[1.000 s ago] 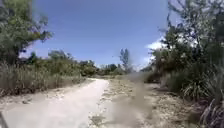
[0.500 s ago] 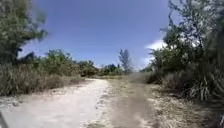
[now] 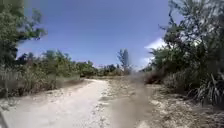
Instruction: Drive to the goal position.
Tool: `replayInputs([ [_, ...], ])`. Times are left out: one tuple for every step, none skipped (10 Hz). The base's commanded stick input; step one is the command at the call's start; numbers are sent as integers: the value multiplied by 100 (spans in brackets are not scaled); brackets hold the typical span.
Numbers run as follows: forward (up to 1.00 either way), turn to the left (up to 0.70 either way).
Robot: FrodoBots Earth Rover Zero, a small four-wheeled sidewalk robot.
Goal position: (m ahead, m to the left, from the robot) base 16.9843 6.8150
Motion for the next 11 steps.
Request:
replayInputs([
  [45, 2],
  [45, 2],
  [45, 2],
  [45, 2],
  [45, 2],
  [45, 2],
  [45, 2],
  [45, 2],
  [45, 2],
  [45, 2],
  [45, 2],
])
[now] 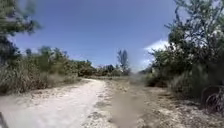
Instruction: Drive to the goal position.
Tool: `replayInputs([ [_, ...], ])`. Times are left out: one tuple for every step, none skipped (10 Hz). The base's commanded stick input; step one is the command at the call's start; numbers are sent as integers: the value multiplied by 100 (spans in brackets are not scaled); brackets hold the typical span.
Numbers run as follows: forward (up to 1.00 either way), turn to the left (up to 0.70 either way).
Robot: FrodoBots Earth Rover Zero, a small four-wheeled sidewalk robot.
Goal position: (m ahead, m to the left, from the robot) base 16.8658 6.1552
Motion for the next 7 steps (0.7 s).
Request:
replayInputs([
  [45, 2],
  [45, 2],
  [45, 2],
  [45, 2],
  [45, 2],
  [45, 2],
  [45, 2],
])
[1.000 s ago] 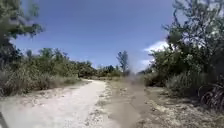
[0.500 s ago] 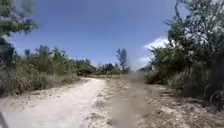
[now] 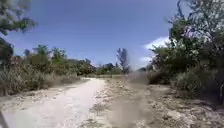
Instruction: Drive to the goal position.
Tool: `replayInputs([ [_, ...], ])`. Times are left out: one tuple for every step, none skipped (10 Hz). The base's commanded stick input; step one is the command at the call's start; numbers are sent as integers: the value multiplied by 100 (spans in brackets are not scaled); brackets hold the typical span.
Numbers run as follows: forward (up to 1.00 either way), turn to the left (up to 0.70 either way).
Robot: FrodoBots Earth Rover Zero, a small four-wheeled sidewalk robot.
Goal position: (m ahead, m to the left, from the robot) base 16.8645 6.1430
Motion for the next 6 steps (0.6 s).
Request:
replayInputs([
  [45, 2],
  [45, 2],
  [45, 2],
  [45, 2],
  [45, 2],
  [45, 2],
])
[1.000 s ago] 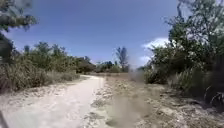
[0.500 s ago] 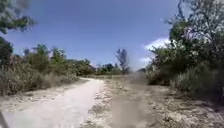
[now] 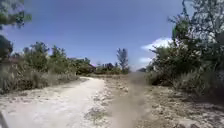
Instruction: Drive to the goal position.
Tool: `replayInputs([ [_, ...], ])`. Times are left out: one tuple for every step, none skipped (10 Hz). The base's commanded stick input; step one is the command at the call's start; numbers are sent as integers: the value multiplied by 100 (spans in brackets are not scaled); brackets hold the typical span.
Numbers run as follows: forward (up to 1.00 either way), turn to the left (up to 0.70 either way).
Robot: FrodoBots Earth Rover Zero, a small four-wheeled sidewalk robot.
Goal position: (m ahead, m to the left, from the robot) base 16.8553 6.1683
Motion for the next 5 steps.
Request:
replayInputs([
  [45, 2],
  [45, 2],
  [45, 2],
  [45, 2],
  [45, 2],
])
